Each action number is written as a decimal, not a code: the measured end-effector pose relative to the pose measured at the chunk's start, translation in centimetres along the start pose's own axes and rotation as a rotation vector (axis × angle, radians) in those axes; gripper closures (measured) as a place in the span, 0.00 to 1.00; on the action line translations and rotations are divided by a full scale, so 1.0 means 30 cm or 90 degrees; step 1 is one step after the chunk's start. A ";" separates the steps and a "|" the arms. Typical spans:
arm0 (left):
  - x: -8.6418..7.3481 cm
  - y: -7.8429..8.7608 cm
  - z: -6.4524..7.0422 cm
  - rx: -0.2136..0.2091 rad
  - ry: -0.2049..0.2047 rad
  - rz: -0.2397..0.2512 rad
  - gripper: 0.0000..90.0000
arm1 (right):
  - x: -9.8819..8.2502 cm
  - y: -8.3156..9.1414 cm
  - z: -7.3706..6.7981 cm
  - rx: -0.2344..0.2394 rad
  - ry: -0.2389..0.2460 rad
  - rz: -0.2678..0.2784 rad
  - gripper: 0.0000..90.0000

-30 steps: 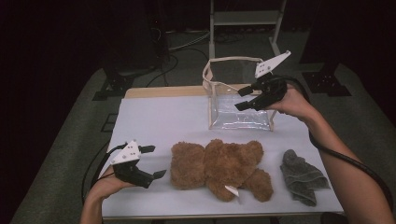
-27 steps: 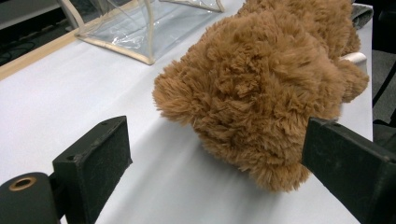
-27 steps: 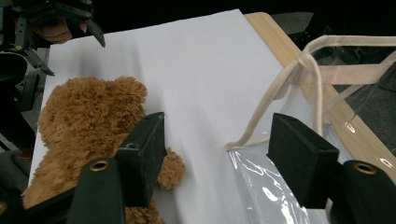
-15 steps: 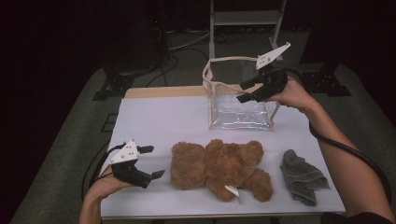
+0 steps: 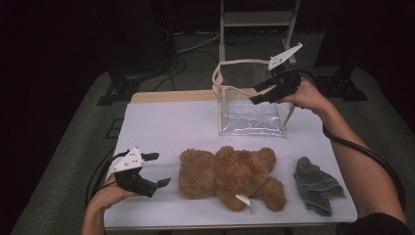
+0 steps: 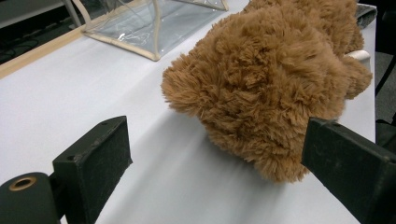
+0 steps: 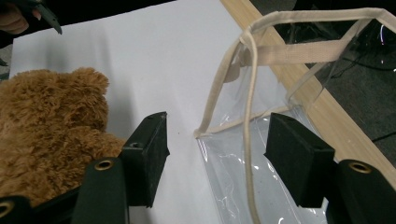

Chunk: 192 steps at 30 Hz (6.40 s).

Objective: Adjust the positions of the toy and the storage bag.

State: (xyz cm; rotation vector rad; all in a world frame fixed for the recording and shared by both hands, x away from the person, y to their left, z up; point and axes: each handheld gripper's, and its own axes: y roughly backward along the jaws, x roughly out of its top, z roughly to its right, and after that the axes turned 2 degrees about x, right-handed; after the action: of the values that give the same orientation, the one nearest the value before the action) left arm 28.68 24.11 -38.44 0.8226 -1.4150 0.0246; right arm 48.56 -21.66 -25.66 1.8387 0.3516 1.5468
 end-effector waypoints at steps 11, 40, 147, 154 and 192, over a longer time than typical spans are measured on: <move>-0.004 0.001 -0.001 0.005 0.001 0.000 0.08 | -0.037 -0.032 0.035 -0.011 -0.015 -0.029 0.52; -0.001 0.018 0.001 0.005 0.005 0.007 0.08 | -0.010 -0.095 0.004 -0.033 0.027 -0.090 0.97; -0.011 0.013 0.011 -0.015 0.010 0.001 0.08 | -0.019 -0.193 -0.534 0.132 0.122 -0.025 0.33; -0.012 0.011 0.012 -0.019 0.008 -0.001 0.08 | -0.058 -0.286 -0.557 0.151 0.115 -0.069 0.32; -0.030 0.014 -0.003 -0.010 0.020 -0.007 0.08 | -0.201 -0.390 -0.573 0.091 0.127 -0.131 0.27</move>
State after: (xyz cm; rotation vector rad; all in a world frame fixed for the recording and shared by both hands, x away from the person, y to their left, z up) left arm 28.37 24.86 -39.00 0.8130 -1.3791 0.0184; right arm 33.46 -11.19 -37.13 1.6959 0.7373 1.5969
